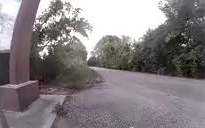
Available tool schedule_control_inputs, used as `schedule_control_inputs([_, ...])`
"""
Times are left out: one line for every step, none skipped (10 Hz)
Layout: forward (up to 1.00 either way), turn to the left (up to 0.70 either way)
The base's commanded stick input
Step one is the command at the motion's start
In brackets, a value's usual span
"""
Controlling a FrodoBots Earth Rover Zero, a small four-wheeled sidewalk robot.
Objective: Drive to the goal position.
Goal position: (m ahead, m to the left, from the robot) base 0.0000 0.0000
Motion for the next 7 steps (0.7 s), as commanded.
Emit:
schedule_control_inputs([0.05, 0.0])
schedule_control_inputs([0.05, 0.0])
schedule_control_inputs([0.05, 0.0])
schedule_control_inputs([0.05, 0.0])
schedule_control_inputs([0.05, 0.0])
schedule_control_inputs([0.05, 0.0])
schedule_control_inputs([0.05, 0.0])
